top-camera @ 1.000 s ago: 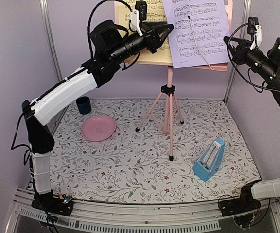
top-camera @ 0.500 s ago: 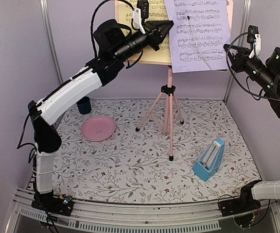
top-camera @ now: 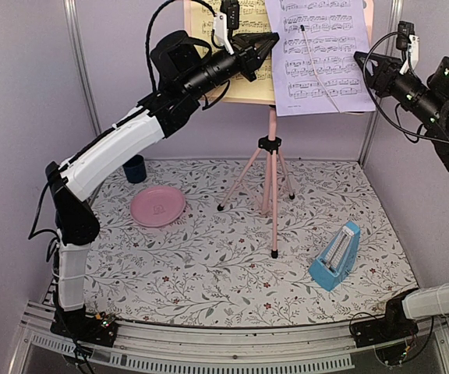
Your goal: Set up the instrument practice props
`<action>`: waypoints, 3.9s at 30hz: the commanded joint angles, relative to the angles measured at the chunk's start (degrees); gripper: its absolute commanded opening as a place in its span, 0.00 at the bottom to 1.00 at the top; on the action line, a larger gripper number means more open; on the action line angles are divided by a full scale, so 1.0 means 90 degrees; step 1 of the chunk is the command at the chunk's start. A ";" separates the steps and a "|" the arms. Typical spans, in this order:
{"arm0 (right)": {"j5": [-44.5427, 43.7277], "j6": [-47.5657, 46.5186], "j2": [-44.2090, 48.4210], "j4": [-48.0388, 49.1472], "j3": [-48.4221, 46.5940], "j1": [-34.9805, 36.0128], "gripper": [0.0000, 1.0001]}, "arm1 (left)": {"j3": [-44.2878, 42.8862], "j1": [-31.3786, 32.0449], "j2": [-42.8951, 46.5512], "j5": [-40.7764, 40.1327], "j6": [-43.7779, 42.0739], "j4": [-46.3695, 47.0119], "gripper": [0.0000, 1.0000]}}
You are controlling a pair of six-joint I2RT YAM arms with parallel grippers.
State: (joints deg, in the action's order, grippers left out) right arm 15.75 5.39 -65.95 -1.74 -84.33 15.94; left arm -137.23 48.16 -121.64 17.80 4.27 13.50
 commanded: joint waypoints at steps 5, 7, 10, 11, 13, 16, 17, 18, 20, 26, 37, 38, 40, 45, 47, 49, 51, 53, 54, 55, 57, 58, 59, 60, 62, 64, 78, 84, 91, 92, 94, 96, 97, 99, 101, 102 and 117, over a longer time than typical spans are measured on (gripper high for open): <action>0.0017 0.0031 -0.0504 -0.0334 -0.0878 -0.0034 0.30 | -0.0064 0.0065 -0.0083 0.0102 -0.0094 -0.0306 0.00; 0.0008 0.0068 -0.0575 -0.0331 -0.0975 -0.0031 0.27 | -0.0061 0.0059 -0.0078 0.0104 -0.0102 -0.0308 0.00; -0.0055 0.0090 -0.0656 -0.0283 -0.1020 -0.0031 0.15 | -0.0047 0.0068 -0.0078 0.0112 -0.0104 -0.0317 0.00; -0.0065 0.0101 -0.0666 -0.0263 -0.1018 -0.0033 0.11 | -0.0047 0.0060 -0.0070 0.0105 -0.0104 -0.0318 0.00; -0.0094 0.0100 -0.0664 -0.0199 -0.0959 -0.0032 0.00 | -0.0028 0.0061 -0.0051 0.0090 -0.0103 -0.0324 0.00; -0.0205 0.0147 -0.0563 0.0077 -0.0677 -0.0032 0.00 | 0.0043 0.0062 0.0001 0.0031 -0.0087 -0.0323 0.03; -0.0262 0.0179 -0.0502 0.0181 -0.0552 -0.0031 0.00 | 0.0088 0.0059 0.0038 0.0015 -0.0078 -0.0319 0.06; -0.0310 0.0213 -0.0440 0.0300 -0.0438 -0.0028 0.00 | 0.0151 0.0059 0.0082 -0.0009 -0.0066 -0.0313 0.11; -0.0368 0.0264 -0.0311 0.0563 -0.0200 -0.0033 0.00 | 0.0325 0.0072 0.0181 -0.0083 -0.0060 -0.0269 0.16; -0.0378 0.0421 -0.0174 0.1023 0.0117 -0.0033 0.00 | 0.0855 0.0122 0.0440 -0.0220 -0.0037 -0.0128 0.26; -0.0329 0.0476 -0.0101 0.1267 0.0299 -0.0027 0.00 | 0.1651 0.0236 0.0811 -0.0682 0.0024 -0.0040 0.39; -0.0331 0.0476 -0.0103 0.1267 0.0298 -0.0031 0.00 | 0.1738 0.0280 0.0879 -0.0802 -0.0027 -0.0015 0.39; -0.0336 0.0476 -0.0103 0.1282 0.0326 -0.0031 0.00 | 0.1912 0.0363 0.0936 -0.1029 -0.0192 0.0038 0.40; -0.0362 0.0457 -0.0133 0.1292 0.0368 -0.0033 0.00 | 0.1754 0.0413 0.1181 -0.1341 -0.0413 -0.0138 0.46; -0.0371 0.0460 -0.0142 0.1297 0.0386 -0.0028 0.00 | 0.1608 0.0378 0.1136 -0.1404 -0.0441 -0.0227 0.48; -0.0368 0.0447 -0.0150 0.1305 0.0396 -0.0028 0.00 | 0.1444 0.0313 0.1070 -0.1339 -0.0441 -0.0246 0.49; -0.0365 0.0450 -0.0170 0.1307 0.0392 -0.0033 0.00 | 0.1203 0.0280 0.0944 -0.1319 -0.0477 -0.0335 0.50; -0.0367 0.0446 -0.0198 0.1307 0.0382 -0.0031 0.00 | 0.0968 0.0245 0.0732 -0.1290 -0.0520 -0.0390 0.51; -0.0364 0.0451 -0.0208 0.1306 0.0376 -0.0024 0.00 | 0.0833 0.0227 0.0668 -0.1248 -0.0523 -0.0420 0.51; -0.0361 0.0450 -0.0219 0.1314 0.0376 -0.0030 0.00 | 0.0736 0.0207 0.0612 -0.1158 -0.0521 -0.0432 0.52; -0.0381 0.0443 -0.0244 0.1316 0.0374 -0.0033 0.00 | 0.0564 0.0164 0.0517 -0.0935 -0.0486 -0.0435 0.53; -0.0382 0.0445 -0.0257 0.1316 0.0364 -0.0027 0.00 | 0.0476 0.0137 0.0489 -0.0784 -0.0432 -0.0456 0.53; -0.0396 0.0439 -0.0259 0.1316 0.0366 -0.0028 0.00 | 0.0419 0.0121 0.0456 -0.0656 -0.0402 -0.0483 0.53; -0.0415 0.0437 -0.0260 0.1316 0.0374 -0.0028 0.00 | 0.0409 0.0118 0.0453 -0.0557 -0.0402 -0.0500 0.53; -0.0452 0.0414 -0.0257 0.1316 0.0382 -0.0028 0.00 | 0.0595 0.0119 0.0540 -0.0374 -0.0404 -0.0459 0.53; -0.0490 0.0398 -0.0255 0.1316 0.0397 -0.0026 0.00 | 0.0834 0.0137 0.0678 -0.0307 -0.0391 -0.0345 0.54; -0.0633 0.0359 -0.0182 0.1385 0.0552 -0.0033 0.00 | 0.2233 0.0234 0.2040 -0.1810 -0.0475 0.0127 0.55; -0.0644 0.0339 -0.0162 0.1394 0.0563 -0.0025 0.00 | 0.2397 0.0308 0.2233 -0.1661 -0.0424 -0.0222 0.52; -0.0632 0.0339 -0.0154 0.1414 0.0579 -0.0031 0.00 | 0.3138 0.0923 0.2362 -0.2103 -0.0122 -0.0432 0.48; -0.0634 0.0339 -0.0140 0.1421 0.0589 -0.0027 0.00 | 0.3251 0.0957 0.2365 -0.2194 -0.0014 -0.0398 0.48; -0.0627 0.0339 -0.0143 0.1433 0.0598 -0.0033 0.00 | 0.3307 0.1020 0.2316 -0.2334 0.0148 -0.0367 0.47; -0.0625 0.0348 -0.0143 0.1443 0.0591 -0.0032 0.00 | 0.3275 0.1065 0.2217 -0.2485 0.0362 -0.0385 0.47; -0.0625 0.0348 -0.0143 0.1449 0.0589 -0.0033 0.00 | 0.3229 0.1084 0.2149 -0.2536 0.0519 -0.0419 0.47; -0.0619 0.0354 -0.0143 0.1453 0.0585 -0.0034 0.00 | 0.3076 0.1117 0.1994 -0.2622 0.0646 -0.0553 0.49; -0.0615 0.0340 -0.0133 0.1453 0.0584 -0.0030 0.00 | 0.3107 0.1158 0.1917 -0.2607 0.0793 -0.0504 0.51; -0.0609 0.0339 -0.0133 0.1453 0.0590 -0.0033 0.00 | 0.3220 0.1167 0.1936 -0.2574 0.0879 -0.0372 0.53; -0.0595 0.0339 -0.0123 0.1482 0.0610 -0.0033 0.00 | 0.2264 0.1255 0.1236 -0.3624 0.1735 -0.1100 0.46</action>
State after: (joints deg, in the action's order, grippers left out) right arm 11.05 8.80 -67.96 10.68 -79.46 15.94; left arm -113.67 58.67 -108.77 -12.01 17.96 6.13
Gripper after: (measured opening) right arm 0.006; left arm 0.469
